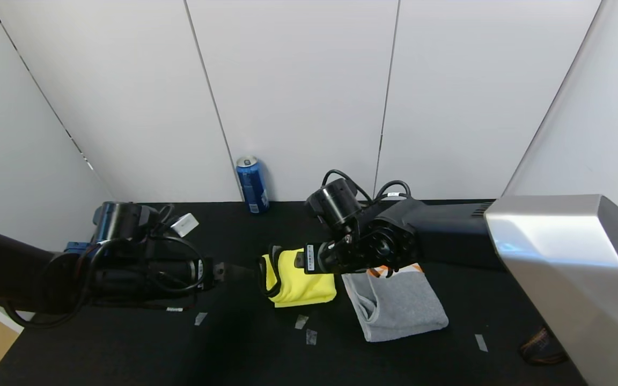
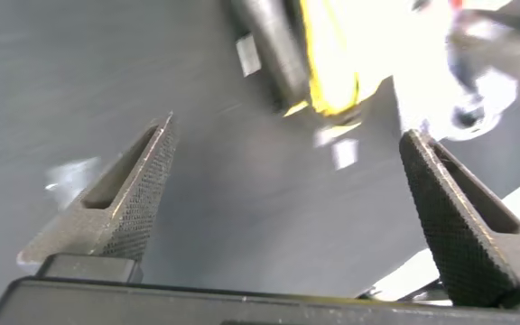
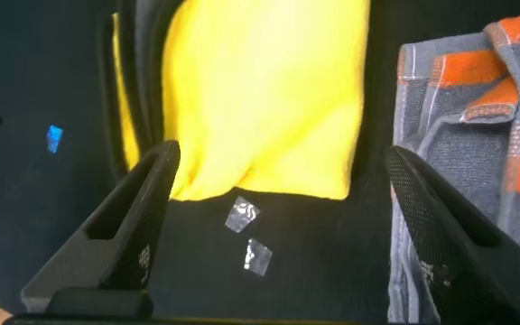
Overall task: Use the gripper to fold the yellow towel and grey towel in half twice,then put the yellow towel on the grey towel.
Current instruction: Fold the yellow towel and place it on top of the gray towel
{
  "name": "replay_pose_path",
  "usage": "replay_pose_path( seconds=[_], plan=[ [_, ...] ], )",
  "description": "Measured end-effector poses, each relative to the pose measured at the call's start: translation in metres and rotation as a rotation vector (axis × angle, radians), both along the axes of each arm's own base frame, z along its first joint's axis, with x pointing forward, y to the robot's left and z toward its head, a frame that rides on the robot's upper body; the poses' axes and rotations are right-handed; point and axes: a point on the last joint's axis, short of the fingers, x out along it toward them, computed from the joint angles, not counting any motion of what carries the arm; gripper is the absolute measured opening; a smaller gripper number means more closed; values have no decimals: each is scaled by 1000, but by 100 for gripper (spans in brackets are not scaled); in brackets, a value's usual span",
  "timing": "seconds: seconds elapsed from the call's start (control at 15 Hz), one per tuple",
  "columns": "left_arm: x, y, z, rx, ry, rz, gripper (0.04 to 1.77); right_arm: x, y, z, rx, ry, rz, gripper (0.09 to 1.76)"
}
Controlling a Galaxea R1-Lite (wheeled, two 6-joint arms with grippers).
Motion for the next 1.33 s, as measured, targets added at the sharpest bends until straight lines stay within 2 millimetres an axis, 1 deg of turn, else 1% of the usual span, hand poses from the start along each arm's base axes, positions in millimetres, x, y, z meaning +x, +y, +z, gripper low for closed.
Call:
replay_pose_path(
  seconds=[0.2,0.33,0.47,0.73,1.0,1.33],
  plan=[
    [0,-23,-2,-65,12,-15,172,3,3,-9,13,20,20,166],
    [1,-36,-7,-72,38,-45,172,6,4,-14,49,49,29,167],
    [6,-46,-15,-76,63,-61,172,12,6,-19,92,43,24,168],
    [10,-57,-21,-73,65,-96,172,21,6,-32,99,40,17,169],
    [10,-68,-26,-69,66,-127,172,30,1,-34,105,21,2,170],
    [15,-72,-37,-66,36,-132,172,34,-2,-41,87,18,8,170]
  ],
)
